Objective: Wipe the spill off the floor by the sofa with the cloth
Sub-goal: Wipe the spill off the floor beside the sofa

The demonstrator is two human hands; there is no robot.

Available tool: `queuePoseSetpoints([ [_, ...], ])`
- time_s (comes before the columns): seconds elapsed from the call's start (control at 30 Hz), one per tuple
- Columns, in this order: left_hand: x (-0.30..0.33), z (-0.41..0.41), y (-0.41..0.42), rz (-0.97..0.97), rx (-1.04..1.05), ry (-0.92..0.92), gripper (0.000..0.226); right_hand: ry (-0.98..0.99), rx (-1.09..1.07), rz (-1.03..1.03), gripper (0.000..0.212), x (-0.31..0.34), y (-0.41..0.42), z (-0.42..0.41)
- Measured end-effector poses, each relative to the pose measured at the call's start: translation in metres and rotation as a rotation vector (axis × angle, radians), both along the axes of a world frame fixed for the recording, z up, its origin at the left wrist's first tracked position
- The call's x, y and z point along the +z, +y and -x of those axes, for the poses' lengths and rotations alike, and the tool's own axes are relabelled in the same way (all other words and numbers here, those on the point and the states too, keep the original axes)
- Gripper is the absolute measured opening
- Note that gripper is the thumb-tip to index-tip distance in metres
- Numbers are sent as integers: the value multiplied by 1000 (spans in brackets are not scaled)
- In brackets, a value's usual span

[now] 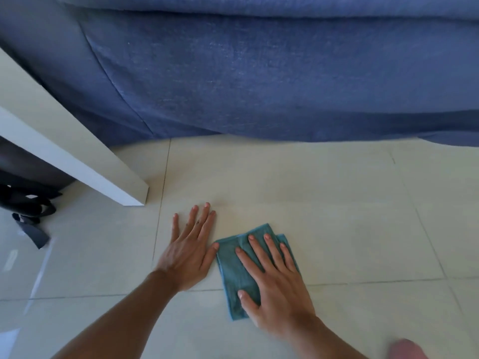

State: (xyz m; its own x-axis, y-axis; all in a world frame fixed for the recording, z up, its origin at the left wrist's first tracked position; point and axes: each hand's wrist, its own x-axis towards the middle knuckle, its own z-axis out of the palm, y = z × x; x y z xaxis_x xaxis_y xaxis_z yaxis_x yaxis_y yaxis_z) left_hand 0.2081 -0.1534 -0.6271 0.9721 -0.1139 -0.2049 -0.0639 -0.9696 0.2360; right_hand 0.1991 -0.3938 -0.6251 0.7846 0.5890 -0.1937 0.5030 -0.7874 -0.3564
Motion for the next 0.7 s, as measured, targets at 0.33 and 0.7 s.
queuePoseSetpoints([
  [0.33,-7,-56,-44,-56,-83,-38,70,-77,-437,193,85,-13,-136,-28],
  [0.7,-11,-58,-45,-30,-79,-75,73,-61,-820,304,75,-18,-162,-184],
])
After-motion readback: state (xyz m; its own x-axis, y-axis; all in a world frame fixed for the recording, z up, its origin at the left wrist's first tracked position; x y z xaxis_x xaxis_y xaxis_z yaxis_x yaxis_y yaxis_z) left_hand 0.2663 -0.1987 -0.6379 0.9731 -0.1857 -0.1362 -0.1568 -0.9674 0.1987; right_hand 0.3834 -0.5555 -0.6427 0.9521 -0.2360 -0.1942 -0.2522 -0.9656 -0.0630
